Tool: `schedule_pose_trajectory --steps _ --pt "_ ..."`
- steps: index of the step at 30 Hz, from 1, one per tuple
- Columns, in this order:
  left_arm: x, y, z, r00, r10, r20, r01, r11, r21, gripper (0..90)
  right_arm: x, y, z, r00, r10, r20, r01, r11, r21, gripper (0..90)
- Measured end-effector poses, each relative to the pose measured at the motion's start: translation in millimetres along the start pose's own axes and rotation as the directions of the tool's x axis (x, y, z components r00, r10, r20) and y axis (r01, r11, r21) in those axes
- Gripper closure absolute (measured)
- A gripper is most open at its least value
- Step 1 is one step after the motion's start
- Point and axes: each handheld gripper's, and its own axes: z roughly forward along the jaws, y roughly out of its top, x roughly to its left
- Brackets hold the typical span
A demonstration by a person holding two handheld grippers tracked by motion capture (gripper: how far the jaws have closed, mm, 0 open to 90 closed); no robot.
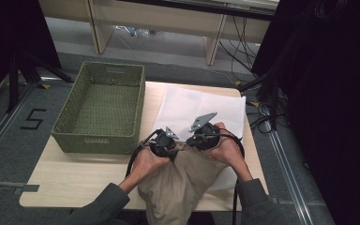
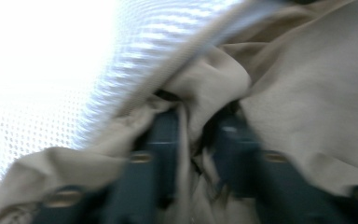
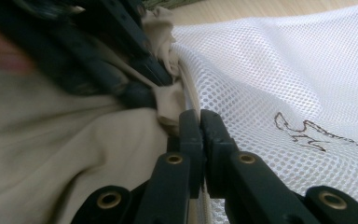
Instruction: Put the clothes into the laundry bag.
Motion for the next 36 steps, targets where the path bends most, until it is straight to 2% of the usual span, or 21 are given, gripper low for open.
schedule_pose_trajectory --steps 2,4,5,8,11,12,13,14,16,17,19,21,22,24,25,26,28,30,33,35,36 --pt "-3.8 -1.9 -15.3 0.9998 0.014 0.011 -0.014 0.9997 -0.022 52.0 -1.7 -1.8 0.5 1.0 0.002 0.003 -0.002 1.0 -0.002 89.1" --pt "-2.9 -3.7 -27.9 0.9999 0.016 0.005 -0.016 0.9992 -0.037 47.3 -0.9 -2.6 -0.9 0.9999 0.016 -0.001 -0.016 1.0 0.0 89.1" --pt "-1.5 -5.3 -35.2 0.9999 0.012 0.003 -0.012 0.9992 -0.039 45.9 -1.8 -2.3 -0.8 1.0 0.003 0.0 -0.003 1.0 -0.005 89.1" --pt "7.7 -14.1 -54.9 0.9988 0.007 -0.048 -0.009 0.9991 -0.043 40.8 0.4 -1.3 -1.7 1.0 0.006 0.001 -0.006 1.0 -0.005 89.1" --pt "18.4 -23.1 -62.9 0.9968 -0.025 -0.076 0.022 0.999 -0.039 36.8 0.4 -0.8 -2.0 0.9999 0.014 -0.002 -0.014 1.0 -0.001 89.1" --pt "20.7 -25.8 -62.0 0.9969 -0.024 -0.074 0.023 0.9996 -0.019 35.6 0.2 -0.7 -1.1 1.0 -0.002 -0.001 0.002 1.0 -0.005 89.1" --pt "22.4 -28.9 -58.7 0.9975 -0.029 -0.064 0.029 0.9996 0.0 34.6 1.0 -0.6 -1.0 1.0 0.006 -0.003 -0.006 1.0 0.001 89.1" --pt "24.8 -32.1 -54.1 0.9987 -0.037 -0.037 0.037 0.9991 0.019 32.4 0.3 -0.4 -0.5 1.0 -0.004 -0.005 0.004 1.0 -0.003 89.1" --pt "29.6 -38.3 -43.7 0.9968 -0.078 0.019 0.077 0.9964 0.034 31.2 0.2 -0.3 -0.4 1.0 -0.003 -0.004 0.003 1.0 -0.002 89.1" --pt "31.2 -41.8 -37.4 0.9959 -0.078 0.046 0.077 0.9968 0.023 34.3 0.5 -0.2 -0.4 1.0 -0.001 -0.004 0.001 1.0 -0.002 89.1" --pt "32.1 -44.3 -30.0 0.9919 -0.076 0.101 0.074 0.9969 0.025 55.5 0.5 -0.1 -0.1 1.0 0.0 -0.006 0.0 1.0 -0.002 89.1" --pt "26.4 -42.2 -29.6 0.9941 -0.036 0.102 0.035 0.9993 0.011 73.5 0.7 -0.1 0.7 1.0 0.001 -0.009 -0.001 1.0 0.001 89.1" --pt "22.9 -40.2 -30.9 0.9938 -0.021 0.109 0.021 0.9998 0.006 76.4 1.0 -0.1 1.2 1.0 -0.002 -0.009 0.002 1.0 0.002 89.1" --pt "8.5 -31.4 -35.5 0.9926 0.031 0.117 -0.029 0.9993 -0.022 79.3 0.4 0.0 1.6 0.9999 0.002 -0.015 -0.002 1.0 -0.003 89.1" --pt "3.8 -28.0 -36.4 0.9908 0.051 0.126 -0.047 0.9985 -0.028 79.7 0.7 0.2 1.6 0.9998 0.012 -0.013 -0.012 1.0 -0.003 89.1" --pt "-3.7 -22.4 -36.0 0.9877 0.079 0.135 -0.075 0.9966 -0.033 79.9 0.5 0.6 2.1 0.9999 0.001 -0.012 -0.001 1.0 -0.007 89.1" --pt "-12.0 -13.9 -29.1 0.9838 0.118 0.135 -0.117 0.9931 -0.014 80.0 2.2 2.1 1.3 0.9998 -0.006 -0.017 0.005 1.0 -0.016 89.1" --pt "-12.4 -11.1 -20.0 0.9825 0.12 0.142 -0.121 0.9926 0.002 80.1 3.0 3.7 -0.4 0.9998 -0.001 -0.02 0.0 1.0 -0.021 89.1" --pt "-7.1 -8.4 2.4 0.9815 0.084 0.172 -0.09 0.9955 0.029 80.3 4.3 5.0 -2.4 0.9998 -0.003 -0.019 0.002 0.999 -0.032 89.1" --pt "-3.6 -6.8 10.0 0.9825 0.082 0.167 -0.09 0.995 0.044 80.4 3.9 6.1 -2.4 0.9998 -0.012 -0.017 0.011 0.999 -0.032 89.1" --pt "-2.5 -6.5 13.1 0.9842 0.061 0.166 -0.068 0.9971 0.035 80.4 3.9 6.4 -1.7 0.9996 -0.02 -0.019 0.02 0.999 -0.035 89.1"
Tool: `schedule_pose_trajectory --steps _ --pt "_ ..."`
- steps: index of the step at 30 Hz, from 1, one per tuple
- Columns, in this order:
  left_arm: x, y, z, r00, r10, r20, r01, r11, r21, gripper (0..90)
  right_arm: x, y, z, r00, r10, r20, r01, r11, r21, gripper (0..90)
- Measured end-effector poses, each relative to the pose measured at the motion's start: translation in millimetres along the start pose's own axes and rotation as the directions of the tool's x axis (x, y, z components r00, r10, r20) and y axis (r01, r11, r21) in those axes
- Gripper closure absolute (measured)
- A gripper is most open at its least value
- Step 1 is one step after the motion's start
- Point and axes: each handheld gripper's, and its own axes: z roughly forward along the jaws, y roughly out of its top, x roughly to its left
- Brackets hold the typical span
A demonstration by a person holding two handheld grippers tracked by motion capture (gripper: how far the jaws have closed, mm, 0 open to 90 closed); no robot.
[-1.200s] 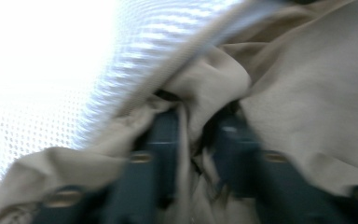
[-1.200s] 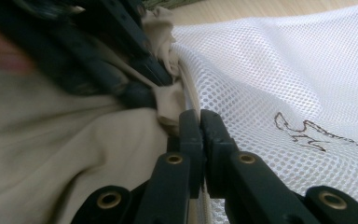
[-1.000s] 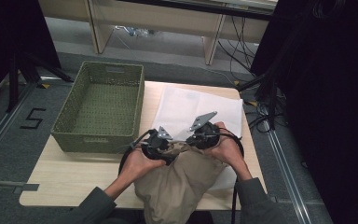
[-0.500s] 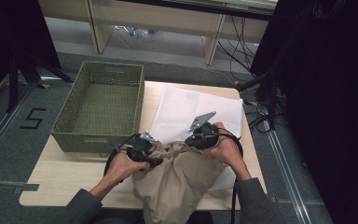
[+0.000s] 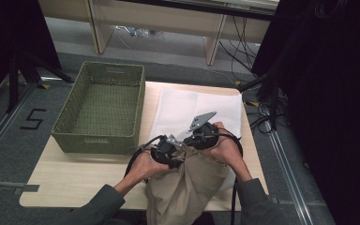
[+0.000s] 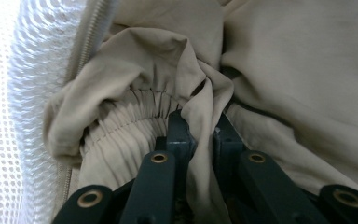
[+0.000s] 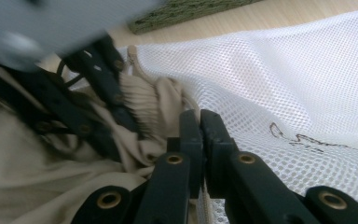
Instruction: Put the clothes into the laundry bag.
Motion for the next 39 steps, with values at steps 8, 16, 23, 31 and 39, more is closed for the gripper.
schedule_pose_trajectory --steps 8,16,23,31,39 --pt "-14.2 0.5 -7.7 0.9945 0.099 0.035 -0.098 0.9949 -0.023 79.6 -3.7 -2.1 -1.2 0.9999 0.017 0.002 -0.017 1.0 -0.012 89.1" --pt "5.6 -3.7 -1.3 0.9999 -0.007 0.014 0.008 0.9985 -0.055 78.6 0.7 2.4 -3.6 0.9999 0.007 -0.013 -0.008 1.0 -0.024 89.1" --pt "17.1 -6.9 -16.8 0.9923 -0.086 -0.089 0.079 0.994 -0.076 75.1 -3.3 -3.3 -4.8 0.9997 0.02 -0.011 -0.02 1.0 -0.019 89.1" --pt "-11.2 -14.9 -59.2 0.9936 -0.083 -0.076 0.075 0.9916 -0.105 36.4 -3.8 -4.4 -3.5 0.9998 0.02 -0.009 -0.021 1.0 -0.017 89.1" --pt "-31.4 -43.9 -70.0 0.9962 -0.055 -0.068 0.054 0.9984 -0.014 26.0 -2.6 -3.5 -1.8 0.9998 0.018 -0.009 -0.018 1.0 -0.008 89.1"
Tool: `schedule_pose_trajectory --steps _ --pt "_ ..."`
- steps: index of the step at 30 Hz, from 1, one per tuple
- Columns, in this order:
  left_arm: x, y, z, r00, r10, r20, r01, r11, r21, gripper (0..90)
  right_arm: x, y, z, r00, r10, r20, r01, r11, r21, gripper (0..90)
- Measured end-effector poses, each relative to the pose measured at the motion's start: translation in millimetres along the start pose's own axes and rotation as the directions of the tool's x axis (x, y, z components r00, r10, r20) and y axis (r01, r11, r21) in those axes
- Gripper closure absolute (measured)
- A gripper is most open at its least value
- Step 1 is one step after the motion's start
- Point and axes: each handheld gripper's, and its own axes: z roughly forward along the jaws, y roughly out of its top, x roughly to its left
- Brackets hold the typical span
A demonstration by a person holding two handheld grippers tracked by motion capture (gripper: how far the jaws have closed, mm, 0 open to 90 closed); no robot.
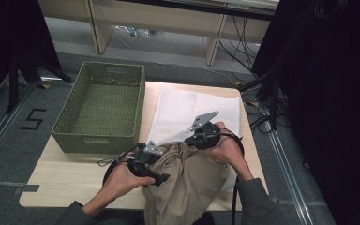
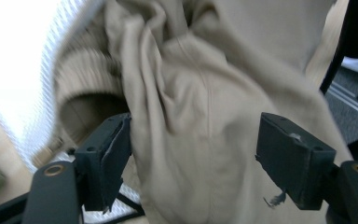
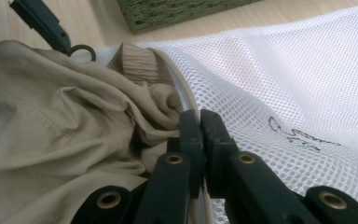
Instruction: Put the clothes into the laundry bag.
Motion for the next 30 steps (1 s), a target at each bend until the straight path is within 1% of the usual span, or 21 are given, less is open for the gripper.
schedule_pose_trajectory --steps 1,3,4,6,7,8,10,11,12,14,17,18,21,22,23,24,25,27,28,29,30 --pt "1.1 -2.5 3.1 1.0 -0.006 -0.003 0.006 1.0 0.007 25.6 0.0 0.3 0.1 1.0 0.0 0.0 0.0 1.0 0.003 89.1" --pt "2.3 -7.1 11.2 0.9999 -0.014 0.006 0.013 0.9996 0.026 24.7 1.1 0.8 0.2 1.0 0.004 0.0 -0.004 1.0 0.006 89.1" --pt "2.7 -8.6 14.0 0.9998 -0.009 0.018 0.008 0.9992 0.039 24.6 2.2 0.8 0.0 1.0 0.01 0.0 -0.01 1.0 0.007 89.1" --pt "1.6 -12.0 23.5 0.9998 0.007 0.018 -0.008 0.9986 0.052 24.6 1.5 1.3 0.4 1.0 -0.008 0.0 0.008 1.0 0.004 89.1" --pt "1.5 -12.7 26.2 0.9998 0.012 0.018 -0.013 0.9989 0.045 29.9 1.6 1.3 0.5 1.0 0.0 -0.001 0.0 1.0 0.007 89.1" --pt "2.3 -12.8 28.6 0.9993 0.029 0.022 -0.03 0.9986 0.043 36.4 1.6 1.4 0.8 1.0 -0.008 0.001 0.008 1.0 0.007 89.1" --pt "3.3 -11.3 32.1 0.9983 0.045 0.037 -0.047 0.9982 0.039 55.5 2.4 1.4 1.3 1.0 -0.009 -0.002 0.009 1.0 0.006 89.1" --pt "2.8 -9.7 32.8 0.998 0.053 0.035 -0.054 0.998 0.032 62.3 2.4 1.4 1.2 1.0 -0.007 -0.002 0.007 1.0 0.007 89.1" --pt "1.4 -6.9 33.4 0.9975 0.062 0.033 -0.063 0.9975 0.031 68.4 2.3 1.5 1.2 1.0 -0.008 -0.002 0.008 1.0 0.007 89.1" --pt "0.1 -2.1 33.6 0.9971 0.069 0.032 -0.07 0.9972 0.028 73.9 2.7 1.5 0.9 0.9999 -0.01 -0.009 0.01 1.0 0.007 89.1" --pt "0.0 8.5 33.0 0.9973 0.065 0.034 -0.065 0.9977 0.016 76.8 3.4 2.2 0.3 0.9999 0.0 -0.01 0.001 1.0 0.004 89.1" --pt "0.5 13.4 32.3 0.9978 0.057 0.034 -0.057 0.9984 0.001 77.3 2.8 2.7 0.7 0.9998 -0.017 -0.012 0.017 1.0 0.0 89.1" --pt "4.0 25.5 32.5 0.9985 0.048 0.024 -0.048 0.9987 -0.019 78.2 3.7 2.8 -0.6 0.9999 0.001 -0.013 -0.001 1.0 0.001 89.1" --pt "5.9 29.2 33.7 0.9989 0.04 0.023 -0.039 0.999 -0.022 78.5 3.5 3.0 -1.0 0.9999 0.003 -0.014 -0.003 1.0 -0.002 89.1" --pt "8.6 32.7 35.5 0.9994 0.025 0.023 -0.024 0.9993 -0.03 78.6 2.9 3.2 -1.2 0.9999 -0.008 -0.013 0.008 1.0 -0.009 89.1" --pt "11.8 36.3 37.3 0.9997 0.006 0.022 -0.005 0.9992 -0.04 78.7 2.7 3.5 -1.8 0.9999 -0.007 -0.012 0.007 1.0 -0.014 89.1" --pt "14.4 38.9 38.8 0.9998 -0.001 0.018 0.002 0.9989 -0.046 78.8 2.5 3.9 -2.5 0.9999 -0.007 -0.014 0.007 1.0 -0.014 89.1" --pt "20.6 45.0 44.7 0.9993 -0.038 0.001 0.038 0.9963 -0.077 78.8 2.9 4.3 -3.6 0.9999 0.001 -0.013 -0.001 1.0 -0.017 89.1" --pt "21.9 46.6 46.1 0.9991 -0.042 -0.001 0.041 0.9961 -0.078 78.8 2.1 4.8 -3.6 0.9998 -0.015 -0.014 0.015 1.0 -0.027 89.1" --pt "23.0 47.9 47.9 0.999 -0.044 -0.009 0.043 0.9959 -0.079 78.8 2.2 4.8 -3.9 0.9998 -0.014 -0.013 0.013 1.0 -0.027 89.1" --pt "24.4 48.7 50.2 0.9984 -0.053 -0.018 0.051 0.9949 -0.087 78.8 2.6 4.7 -4.6 0.9999 0.0 -0.012 0.0 1.0 -0.027 89.1"
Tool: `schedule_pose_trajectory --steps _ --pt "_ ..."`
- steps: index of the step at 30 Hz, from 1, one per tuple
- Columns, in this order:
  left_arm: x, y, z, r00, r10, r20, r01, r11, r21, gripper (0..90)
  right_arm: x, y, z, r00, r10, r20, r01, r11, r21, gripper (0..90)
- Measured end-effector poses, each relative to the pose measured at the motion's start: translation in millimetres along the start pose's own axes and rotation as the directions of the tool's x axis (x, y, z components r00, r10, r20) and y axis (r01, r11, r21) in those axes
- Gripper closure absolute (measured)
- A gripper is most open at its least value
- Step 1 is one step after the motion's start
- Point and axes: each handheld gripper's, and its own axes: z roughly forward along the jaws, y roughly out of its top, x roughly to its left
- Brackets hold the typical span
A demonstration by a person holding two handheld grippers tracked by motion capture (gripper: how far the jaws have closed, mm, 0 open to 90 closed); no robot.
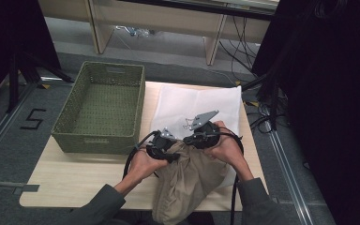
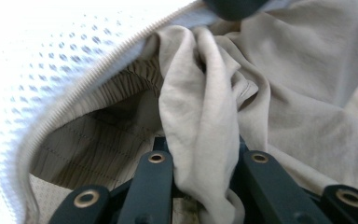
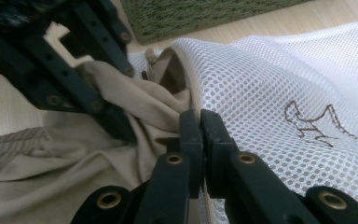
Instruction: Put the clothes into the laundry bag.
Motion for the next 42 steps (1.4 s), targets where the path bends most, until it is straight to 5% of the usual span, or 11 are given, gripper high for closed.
schedule_pose_trajectory --steps 7,13,17,23,31,34,36,39,42 --pt "25.0 -2.6 6.5 0.9943 -0.07 -0.08 0.068 0.9972 -0.03 75.9 -0.7 -1.0 -0.5 0.9999 -0.007 -0.008 0.007 1.0 0.001 89.1" --pt "13.9 -8.3 -14.1 0.9949 -0.086 -0.053 0.083 0.9951 -0.053 51.8 -1.4 -2.3 1.1 1.0 -0.006 -0.008 0.006 1.0 0.009 89.1" --pt "1.4 -16.4 -39.0 0.9977 -0.025 -0.063 0.022 0.9987 -0.047 39.0 -2.7 -4.0 1.3 1.0 0.001 -0.003 -0.001 1.0 0.013 89.1" --pt "-19.7 -35.3 -54.7 0.9998 -0.011 0.019 0.011 0.9999 0.009 33.9 -2.9 -4.0 3.0 1.0 -0.009 -0.003 0.009 1.0 0.017 89.1" --pt "-38.4 -54.9 -24.9 0.995 0.009 0.099 -0.02 0.9936 0.111 29.7 -1.2 -3.8 2.9 1.0 0.007 0.002 -0.007 1.0 0.027 89.1" --pt "-36.3 -56.6 -9.5 0.9941 0.048 0.097 -0.06 0.9902 0.126 40.2 -1.0 -3.4 3.8 1.0 -0.005 -0.004 0.005 1.0 0.026 89.0" --pt "-34.4 -55.8 -1.1 0.9919 0.077 0.101 -0.089 0.9885 0.122 61.1 -0.9 -3.3 4.2 0.9999 -0.009 -0.004 0.009 1.0 0.028 89.0" --pt "-27.9 -49.3 5.3 0.9928 0.073 0.095 -0.082 0.9917 0.098 82.6 -0.2 -3.4 3.6 0.9999 -0.015 -0.007 0.015 1.0 0.027 89.1" --pt "-22.3 -35.7 1.3 0.9967 0.046 0.067 -0.049 0.9979 0.043 86.8 0.1 -3.5 2.8 0.9999 -0.01 -0.006 0.01 1.0 0.024 89.0"
